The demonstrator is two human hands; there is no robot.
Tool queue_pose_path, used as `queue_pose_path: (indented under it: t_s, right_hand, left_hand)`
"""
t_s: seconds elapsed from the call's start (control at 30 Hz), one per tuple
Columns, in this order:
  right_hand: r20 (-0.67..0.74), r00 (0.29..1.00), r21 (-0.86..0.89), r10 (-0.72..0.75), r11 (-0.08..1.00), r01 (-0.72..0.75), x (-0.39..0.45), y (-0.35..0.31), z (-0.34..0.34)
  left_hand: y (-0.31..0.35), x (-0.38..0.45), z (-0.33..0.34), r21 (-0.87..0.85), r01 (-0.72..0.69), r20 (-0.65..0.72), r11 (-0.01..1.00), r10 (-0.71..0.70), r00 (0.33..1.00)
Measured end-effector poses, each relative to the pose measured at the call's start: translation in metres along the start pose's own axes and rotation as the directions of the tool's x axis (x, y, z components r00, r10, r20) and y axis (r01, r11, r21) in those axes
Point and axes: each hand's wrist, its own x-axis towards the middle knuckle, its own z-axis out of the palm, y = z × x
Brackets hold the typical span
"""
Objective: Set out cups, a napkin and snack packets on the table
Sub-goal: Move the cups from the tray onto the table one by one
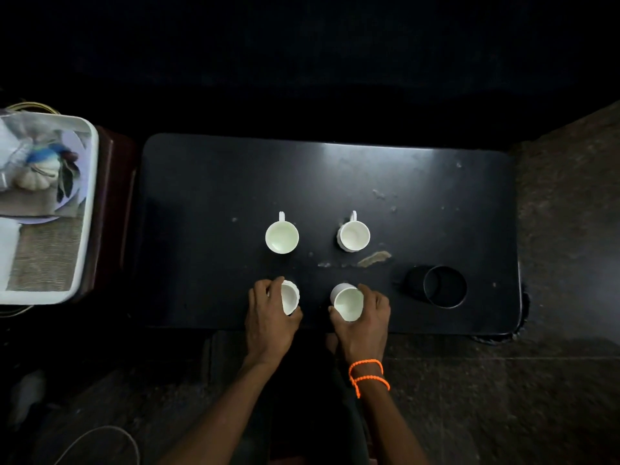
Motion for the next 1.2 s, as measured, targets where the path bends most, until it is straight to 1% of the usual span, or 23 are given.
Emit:
queue_pose_path:
  t_s: [0.47,0.57,0.63,0.73,0.83,0.93,1.03,1.13,1.2]
  right_hand:
    - [-0.029,1.0,-0.023,0.0,1.0,0.0,-0.004,0.008,-0.002]
    - [-0.022,1.0,-0.044,0.004,0.999,-0.005,-0.004,0.006,-0.002]
    - [-0.031,0.999,-0.09,-0.013,0.996,0.01,-0.002,0.004,-0.002]
    - [-0.134,0.991,-0.137,-0.02,0.991,0.001,0.006,-0.006,-0.003]
    - [-0.229,0.972,-0.088,-0.042,0.996,0.022,0.03,-0.023,-0.004]
    - [-0.254,0.966,-0.071,-0.05,0.997,0.033,0.064,-0.044,-0.004]
    - [-0.203,0.978,-0.093,-0.05,0.995,0.032,0.093,-0.06,-0.001]
    - [-0.128,0.991,-0.094,-0.033,0.995,0.021,0.111,-0.063,0.004]
    - [-0.083,0.996,-0.085,-0.016,0.996,0.009,0.117,-0.063,0.008]
  left_hand:
    - [-0.004,-0.001,0.005,0.006,-0.034,-0.027,0.999,0.034,0.999]
    - [-0.004,-0.001,0.005,0.017,-0.044,-0.024,0.999,0.045,0.999]
    - [-0.005,-0.001,0.005,0.029,-0.053,-0.034,0.998,0.054,0.998]
    - [-0.003,0.003,0.004,0.067,-0.051,-0.114,0.996,0.058,0.992]
    - [0.004,0.019,-0.003,-0.015,0.009,-0.222,1.0,-0.012,0.975]
    - [0.013,0.047,-0.014,-0.071,0.021,-0.271,0.997,-0.039,0.962]
    - [0.024,0.074,-0.024,-0.086,0.003,-0.208,0.996,-0.021,0.978]
    - [0.031,0.094,-0.029,-0.058,-0.021,-0.127,0.998,0.013,0.992]
    - [0.033,0.102,-0.03,-0.033,-0.033,-0.099,0.999,0.03,0.995]
